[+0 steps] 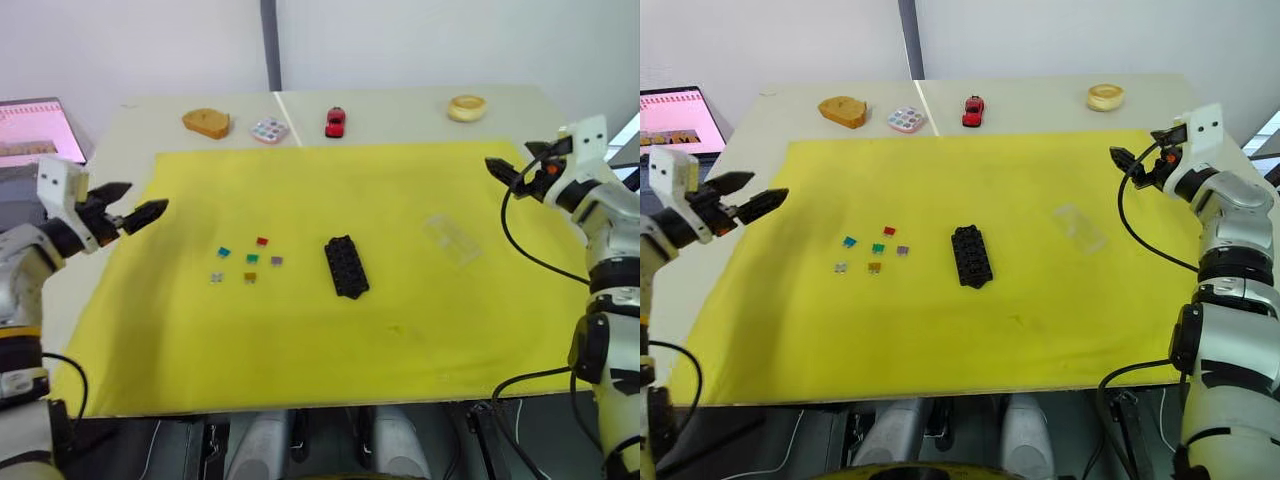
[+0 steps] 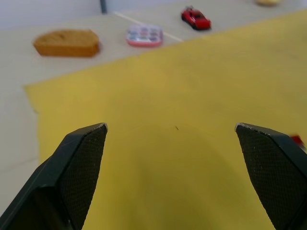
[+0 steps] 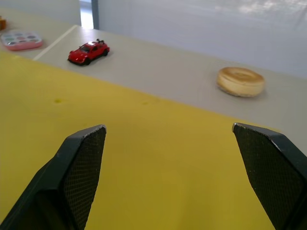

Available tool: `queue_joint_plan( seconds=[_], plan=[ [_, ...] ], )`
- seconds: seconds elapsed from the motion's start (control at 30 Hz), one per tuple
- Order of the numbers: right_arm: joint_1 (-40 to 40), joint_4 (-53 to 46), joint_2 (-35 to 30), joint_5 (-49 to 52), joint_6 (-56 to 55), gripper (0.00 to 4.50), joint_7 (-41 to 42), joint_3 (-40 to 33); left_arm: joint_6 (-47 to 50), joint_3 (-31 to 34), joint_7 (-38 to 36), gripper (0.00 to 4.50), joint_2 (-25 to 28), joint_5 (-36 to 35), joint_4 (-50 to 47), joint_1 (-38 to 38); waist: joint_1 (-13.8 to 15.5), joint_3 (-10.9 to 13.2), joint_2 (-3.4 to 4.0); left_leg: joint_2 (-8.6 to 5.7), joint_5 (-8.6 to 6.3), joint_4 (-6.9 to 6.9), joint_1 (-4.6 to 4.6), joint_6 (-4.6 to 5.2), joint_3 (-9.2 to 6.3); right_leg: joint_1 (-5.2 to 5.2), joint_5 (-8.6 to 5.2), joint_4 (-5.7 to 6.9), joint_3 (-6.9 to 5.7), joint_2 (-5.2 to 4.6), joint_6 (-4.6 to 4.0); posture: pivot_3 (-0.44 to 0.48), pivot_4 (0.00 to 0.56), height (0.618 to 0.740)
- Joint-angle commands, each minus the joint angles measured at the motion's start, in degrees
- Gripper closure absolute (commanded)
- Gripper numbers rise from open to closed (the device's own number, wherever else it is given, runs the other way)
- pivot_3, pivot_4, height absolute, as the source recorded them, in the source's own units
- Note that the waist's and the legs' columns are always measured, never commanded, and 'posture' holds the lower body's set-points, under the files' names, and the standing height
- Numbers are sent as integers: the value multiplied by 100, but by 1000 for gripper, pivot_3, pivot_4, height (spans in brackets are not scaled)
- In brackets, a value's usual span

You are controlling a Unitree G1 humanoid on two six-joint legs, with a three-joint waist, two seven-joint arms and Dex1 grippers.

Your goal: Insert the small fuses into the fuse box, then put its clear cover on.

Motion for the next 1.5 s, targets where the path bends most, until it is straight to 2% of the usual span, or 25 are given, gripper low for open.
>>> queue_joint_plan(
  seconds=[0.03,0.13,0.27,0.4,0.5,0.67,1.1,1.33,1.5],
  plan=[
    [170,-1329,-148,400,655,52,657,93,494,325,-443,0,345,-435,-717,488,2,-1,1,3,0,0,-1,-1,0,-3,0,0,3,0,-1,0,150,740],
    [723,-3213,-219,979,2096,52,1530,617,950,448,-715,0,486,-706,-1468,1348,-1,-1,2,7,-4,-3,-2,2,2,-9,-2,-1,22,-6,-3,0,150,740],
    [1207,-5375,-248,1810,3497,52,1826,1073,1538,414,-902,0,472,-1167,-2107,1918,61,-1,1,10,-27,-3,-7,35,1,-49,-6,3,61,-2,-11,0,150,740],
    [1432,-6902,66,2447,4279,52,1601,1509,1712,37,-725,0,238,-1227,-2394,1884,151,-3,-2,8,-27,-1,-9,35,2,-52,-17,2,86,2,-30,0,150,740],
    [1606,-7722,307,2603,4463,52,1400,1934,1632,-289,-623,0,42,-1083,-2219,1651,201,-6,-6,7,-28,-2,-9,35,4,-57,-17,1,93,3,-31,0,150,740],
    [1665,-8055,605,2725,4617,52,1008,2086,1655,-741,-699,0,-78,-954,-1873,1375,195,-10,-16,5,-27,-1,-15,35,7,-63,-15,2,99,5,-32,0,150,740],
    [1854,-8079,585,2579,4490,52,504,2101,2023,-1725,-1006,0,-472,-820,-1100,549,209,-17,-24,4,-27,1,-13,36,8,-62,-14,4,100,5,-30,0,150,740],
    [1951,-8184,550,2567,4457,52,328,2061,2306,-1790,-1029,0,-882,-829,-499,96,336,-23,-26,2,-27,9,-10,36,8,-53,-14,4,99,5,-30,0,150,740],
    [1884,-8175,547,2570,4504,52,182,2033,2328,-1808,-1224,0,-930,-712,-112,46,361,-31,-32,1,-27,12,-9,37,8,-49,-14,3,100,4,-32,0,150,740]
  ],
)
